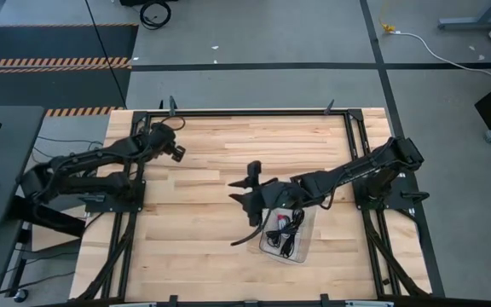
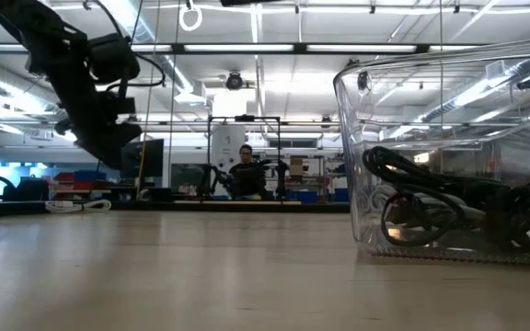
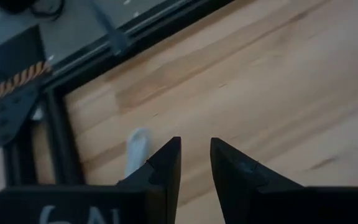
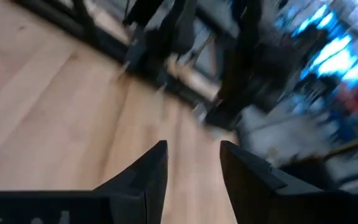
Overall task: Pick and place USB-C Cables
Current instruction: Put the white USB charger cable into the transparent bin
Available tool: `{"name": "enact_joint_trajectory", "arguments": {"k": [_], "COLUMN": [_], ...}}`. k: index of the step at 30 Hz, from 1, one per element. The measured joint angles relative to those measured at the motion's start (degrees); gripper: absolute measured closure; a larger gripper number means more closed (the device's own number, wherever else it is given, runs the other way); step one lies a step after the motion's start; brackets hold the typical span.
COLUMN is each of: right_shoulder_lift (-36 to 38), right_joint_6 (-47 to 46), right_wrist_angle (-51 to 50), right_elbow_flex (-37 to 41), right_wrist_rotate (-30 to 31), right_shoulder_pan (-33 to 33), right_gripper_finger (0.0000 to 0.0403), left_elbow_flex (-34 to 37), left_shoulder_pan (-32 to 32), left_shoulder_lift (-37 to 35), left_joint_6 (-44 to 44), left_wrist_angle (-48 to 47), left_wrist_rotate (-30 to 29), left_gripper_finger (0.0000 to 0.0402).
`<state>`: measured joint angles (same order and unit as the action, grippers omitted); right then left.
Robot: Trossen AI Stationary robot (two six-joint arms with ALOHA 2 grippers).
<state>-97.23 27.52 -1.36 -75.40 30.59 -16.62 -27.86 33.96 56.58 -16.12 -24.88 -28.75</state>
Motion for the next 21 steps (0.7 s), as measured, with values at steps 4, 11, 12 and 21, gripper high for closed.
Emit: {"name": "enact_joint_trajectory", "arguments": {"k": [4,11,12,21], "right_shoulder_lift": [0.0,0.0,0.0,0.0], "right_joint_6": [9.0,15.4,15.8,12.0], "right_wrist_angle": [7.5,15.9,16.0,13.2], "right_elbow_flex": [0.0,0.0,0.0,0.0], "right_wrist_rotate": [0.0,0.0,0.0,-1.1], "right_shoulder_pan": [0.8,2.5,2.8,4.8], "right_gripper_finger": [0.0249,0.0249,0.0249,0.0249], "left_elbow_flex": [1.3,2.1,2.1,2.1], "left_shoulder_pan": [3.8,8.4,8.5,8.5], "left_shoulder_lift": [0.0,0.0,0.0,0.0], "left_joint_6": [-2.1,-4.2,-4.2,-2.7], "left_wrist_angle": [-0.3,-1.9,-2.3,-3.1], "left_wrist_rotate": [0.0,0.9,0.9,0.5], "left_gripper_finger": [0.0308,0.0284,0.0274,0.0181]}}
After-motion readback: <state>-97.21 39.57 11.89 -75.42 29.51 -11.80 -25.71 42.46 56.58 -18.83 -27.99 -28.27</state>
